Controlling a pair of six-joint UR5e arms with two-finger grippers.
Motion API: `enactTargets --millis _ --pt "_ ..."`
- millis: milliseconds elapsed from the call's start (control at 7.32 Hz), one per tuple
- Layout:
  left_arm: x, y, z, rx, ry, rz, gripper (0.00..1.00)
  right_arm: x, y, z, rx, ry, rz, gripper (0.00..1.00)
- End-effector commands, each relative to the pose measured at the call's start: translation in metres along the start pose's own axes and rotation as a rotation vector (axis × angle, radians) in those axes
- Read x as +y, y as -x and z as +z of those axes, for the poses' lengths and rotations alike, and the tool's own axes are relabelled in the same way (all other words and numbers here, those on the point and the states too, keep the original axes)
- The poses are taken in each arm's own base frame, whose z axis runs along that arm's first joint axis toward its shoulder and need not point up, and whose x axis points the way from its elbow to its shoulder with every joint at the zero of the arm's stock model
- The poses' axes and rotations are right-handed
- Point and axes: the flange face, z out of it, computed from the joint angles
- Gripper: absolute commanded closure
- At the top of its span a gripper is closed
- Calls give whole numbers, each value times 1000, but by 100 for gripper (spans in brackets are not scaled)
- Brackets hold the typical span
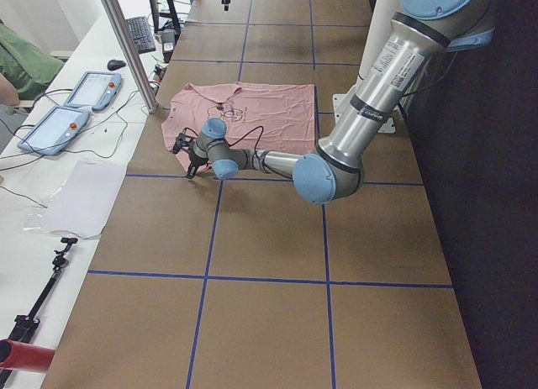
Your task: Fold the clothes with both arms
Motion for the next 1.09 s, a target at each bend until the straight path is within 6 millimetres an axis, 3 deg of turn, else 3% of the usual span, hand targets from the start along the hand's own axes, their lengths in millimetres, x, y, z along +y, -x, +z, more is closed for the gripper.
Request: enactTargets --millis 0,273,410,546,820,956 --pt "2 -1 1 0 3 1 55 0 0 0 1 0 -1 0" --pt "3 -4 1 7 2 4 74 0 0 -1 1 -2 -1 0" --pt "6 -8 2 15 4 10 92 0 1 0 0 -1 -2 0" --pt "6 -9 2 16 3 10 100 -1 1 0 0 -1 -2 0" --pt "3 -14 -3 30 -8 15 100 -1 1 -1 0 -2 -3 0" --pt "-9 -36 -23 66 -28 22 100 -1 1 -1 0 -3 -1 0"
